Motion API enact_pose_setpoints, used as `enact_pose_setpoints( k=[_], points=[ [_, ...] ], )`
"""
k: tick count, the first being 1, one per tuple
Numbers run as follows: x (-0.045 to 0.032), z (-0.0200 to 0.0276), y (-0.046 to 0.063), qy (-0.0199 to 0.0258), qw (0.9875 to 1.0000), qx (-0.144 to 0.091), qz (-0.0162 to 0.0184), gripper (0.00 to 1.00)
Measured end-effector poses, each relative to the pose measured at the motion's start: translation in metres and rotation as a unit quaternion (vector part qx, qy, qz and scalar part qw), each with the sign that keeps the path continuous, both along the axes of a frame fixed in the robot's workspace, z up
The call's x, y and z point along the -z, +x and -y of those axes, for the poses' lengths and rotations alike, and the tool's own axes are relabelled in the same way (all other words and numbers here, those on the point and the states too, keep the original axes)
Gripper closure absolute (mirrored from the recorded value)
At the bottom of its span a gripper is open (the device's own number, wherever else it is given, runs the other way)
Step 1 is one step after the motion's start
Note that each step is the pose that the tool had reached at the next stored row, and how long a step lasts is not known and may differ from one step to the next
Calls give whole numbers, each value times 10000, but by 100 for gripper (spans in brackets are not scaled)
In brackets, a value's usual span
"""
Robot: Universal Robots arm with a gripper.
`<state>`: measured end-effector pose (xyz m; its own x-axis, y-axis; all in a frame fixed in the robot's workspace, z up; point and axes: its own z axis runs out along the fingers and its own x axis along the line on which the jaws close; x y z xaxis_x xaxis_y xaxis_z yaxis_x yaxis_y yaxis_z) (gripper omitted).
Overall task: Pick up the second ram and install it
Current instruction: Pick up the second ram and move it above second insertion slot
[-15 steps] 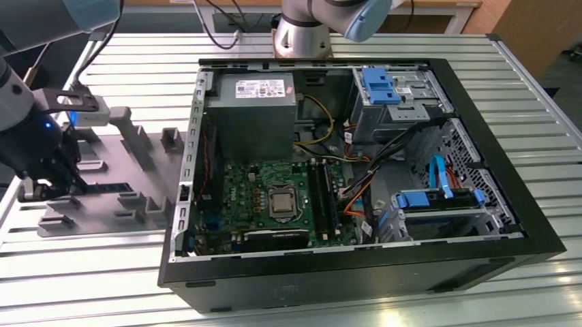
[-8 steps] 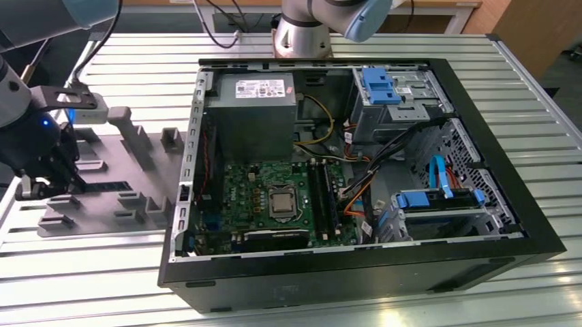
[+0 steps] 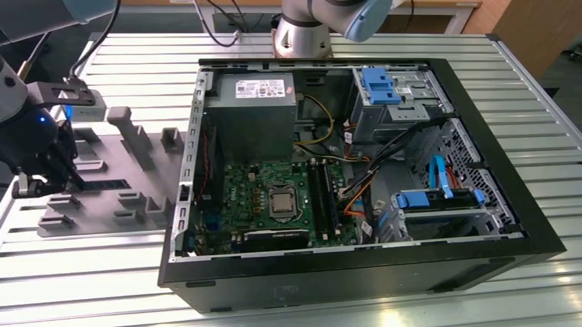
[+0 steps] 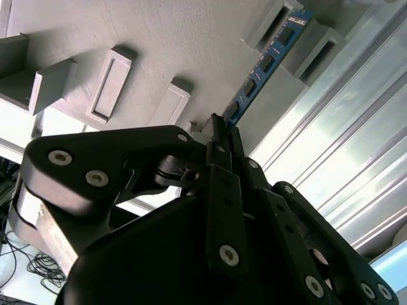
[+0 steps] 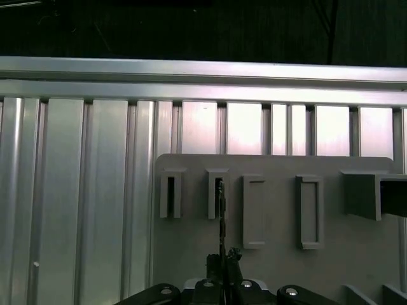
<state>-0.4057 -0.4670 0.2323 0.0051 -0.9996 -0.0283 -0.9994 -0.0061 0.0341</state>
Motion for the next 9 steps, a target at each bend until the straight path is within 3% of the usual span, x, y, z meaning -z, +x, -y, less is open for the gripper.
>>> enact_pose_setpoints(
  k=[9],
  points=[
    [-68, 0, 0, 0, 10000, 0, 3, 86]
  ],
)
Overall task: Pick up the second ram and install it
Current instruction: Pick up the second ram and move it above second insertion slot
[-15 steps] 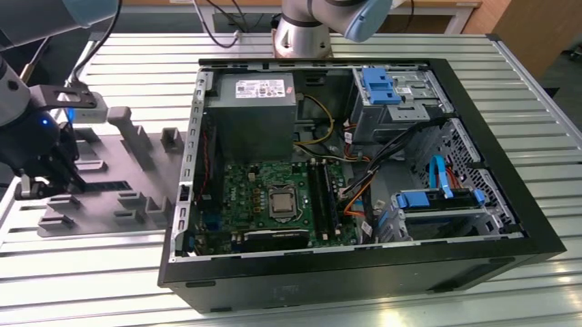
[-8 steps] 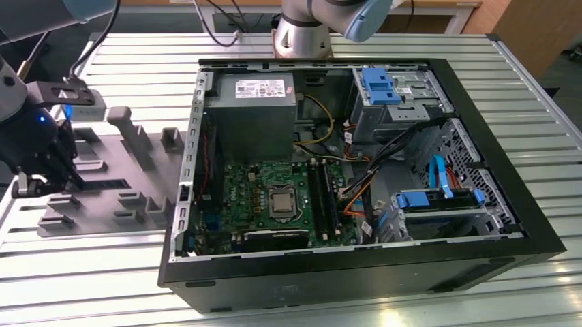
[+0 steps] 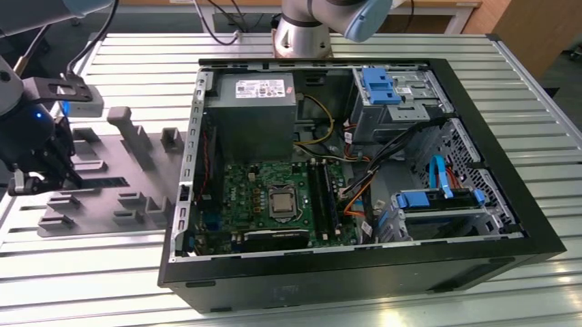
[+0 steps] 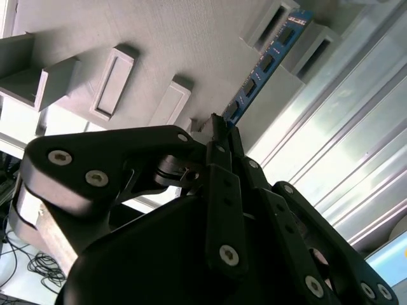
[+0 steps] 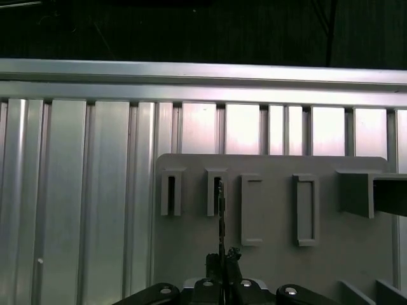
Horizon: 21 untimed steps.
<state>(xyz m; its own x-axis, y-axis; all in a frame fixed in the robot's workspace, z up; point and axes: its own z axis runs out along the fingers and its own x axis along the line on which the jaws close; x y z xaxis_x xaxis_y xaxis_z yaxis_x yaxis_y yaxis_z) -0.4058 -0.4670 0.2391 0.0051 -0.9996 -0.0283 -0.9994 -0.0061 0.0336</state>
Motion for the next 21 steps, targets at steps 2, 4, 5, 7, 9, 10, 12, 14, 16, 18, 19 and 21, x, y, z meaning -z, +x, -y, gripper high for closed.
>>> enact_pose_setpoints(
  k=[2, 4, 5, 7, 9, 10, 12, 14, 16, 18, 19, 21],
  points=[
    [-16, 0, 0, 0, 10000, 0, 1, 86],
    [-32, 0, 0, 0, 10000, 0, 2, 86],
    [-39, 0, 0, 0, 10000, 0, 2, 86],
    [-54, 0, 0, 0, 10000, 0, 3, 86],
    [-69, 0, 0, 0, 10000, 0, 3, 86],
    [-76, 0, 0, 0, 10000, 0, 4, 86],
    [-91, 0, 0, 0, 10000, 0, 5, 86],
    [-104, 0, 0, 0, 10000, 0, 5, 86],
    [-118, 0, 0, 0, 10000, 0, 6, 86],
    [-131, 0, 0, 0, 10000, 0, 7, 86],
    [-138, 0, 0, 0, 10000, 0, 7, 86],
    [-153, 0, 0, 0, 10000, 0, 7, 86]
  ],
)
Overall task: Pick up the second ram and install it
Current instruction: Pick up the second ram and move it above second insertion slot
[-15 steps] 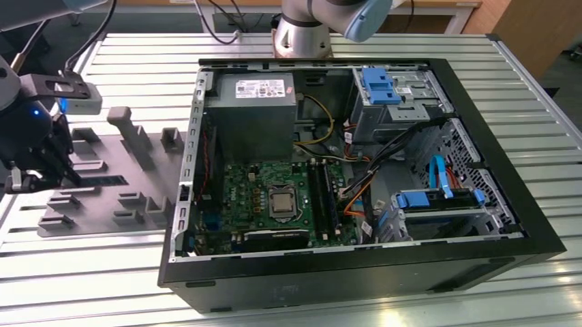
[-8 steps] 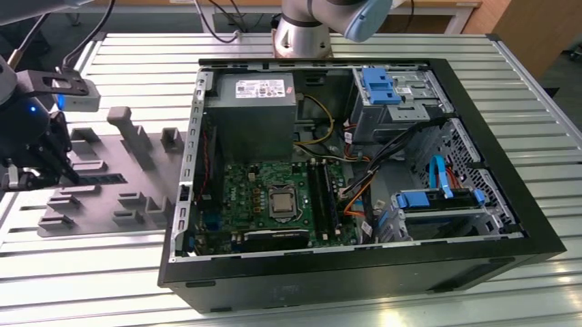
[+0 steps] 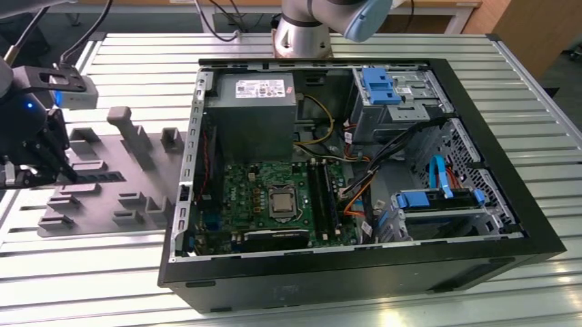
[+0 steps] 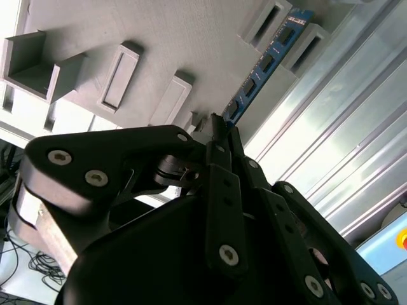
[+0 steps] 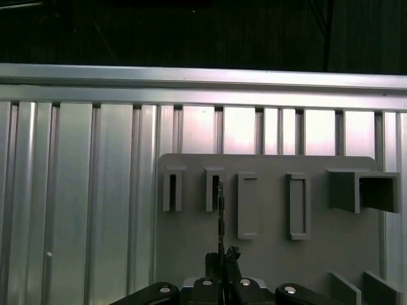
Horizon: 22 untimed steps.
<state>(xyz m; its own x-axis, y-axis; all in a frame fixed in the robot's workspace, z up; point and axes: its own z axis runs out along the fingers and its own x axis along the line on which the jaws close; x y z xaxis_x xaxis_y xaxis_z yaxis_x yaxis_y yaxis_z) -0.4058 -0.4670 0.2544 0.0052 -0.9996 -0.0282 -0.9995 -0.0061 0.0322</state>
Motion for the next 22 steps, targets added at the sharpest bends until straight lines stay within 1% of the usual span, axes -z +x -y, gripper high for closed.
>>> enact_pose_setpoints(
  k=[12, 22],
  points=[
    [-91, 0, 0, 0, 10000, 0, 4, 86],
    [-107, 0, 0, -1, 10000, 0, 3, 86]
  ],
)
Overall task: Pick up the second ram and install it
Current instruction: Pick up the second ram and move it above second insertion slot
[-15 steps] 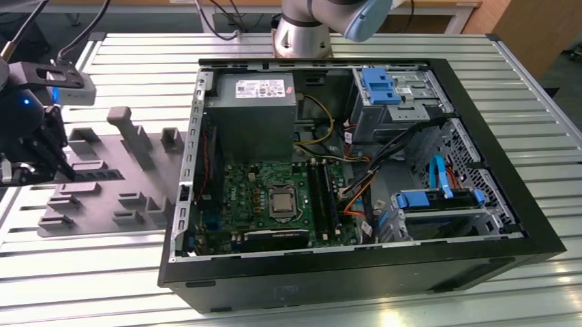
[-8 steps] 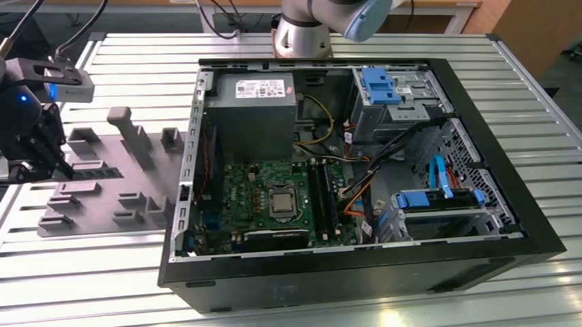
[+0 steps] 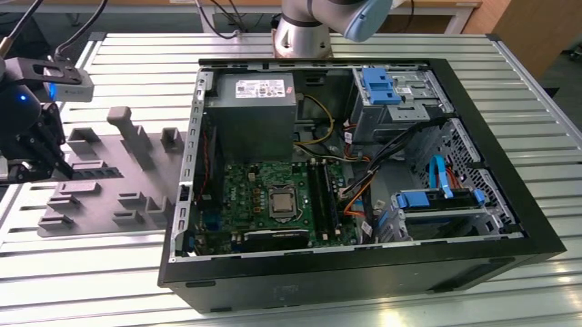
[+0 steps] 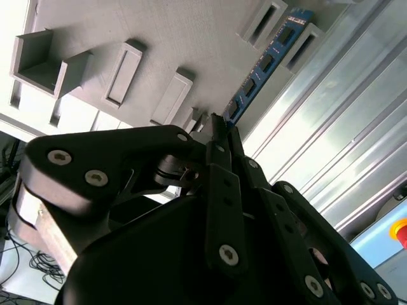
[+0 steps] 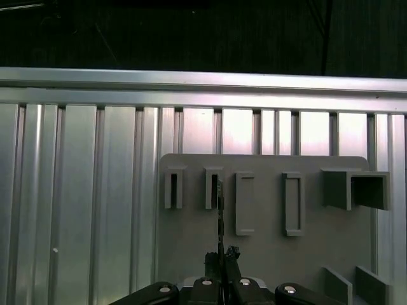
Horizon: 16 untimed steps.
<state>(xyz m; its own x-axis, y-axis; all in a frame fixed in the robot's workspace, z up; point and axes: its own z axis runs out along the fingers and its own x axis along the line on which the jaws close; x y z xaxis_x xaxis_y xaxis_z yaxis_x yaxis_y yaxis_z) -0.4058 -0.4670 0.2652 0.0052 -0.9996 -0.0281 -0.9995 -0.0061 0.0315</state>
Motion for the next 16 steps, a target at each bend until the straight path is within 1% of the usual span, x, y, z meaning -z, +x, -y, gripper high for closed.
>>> enact_pose_setpoints(
  k=[5, 16],
  points=[
    [-38, 0, 0, 0, 10000, 0, 1, 86],
    [-164, 0, 0, 1, 10000, 0, 2, 86]
  ],
)
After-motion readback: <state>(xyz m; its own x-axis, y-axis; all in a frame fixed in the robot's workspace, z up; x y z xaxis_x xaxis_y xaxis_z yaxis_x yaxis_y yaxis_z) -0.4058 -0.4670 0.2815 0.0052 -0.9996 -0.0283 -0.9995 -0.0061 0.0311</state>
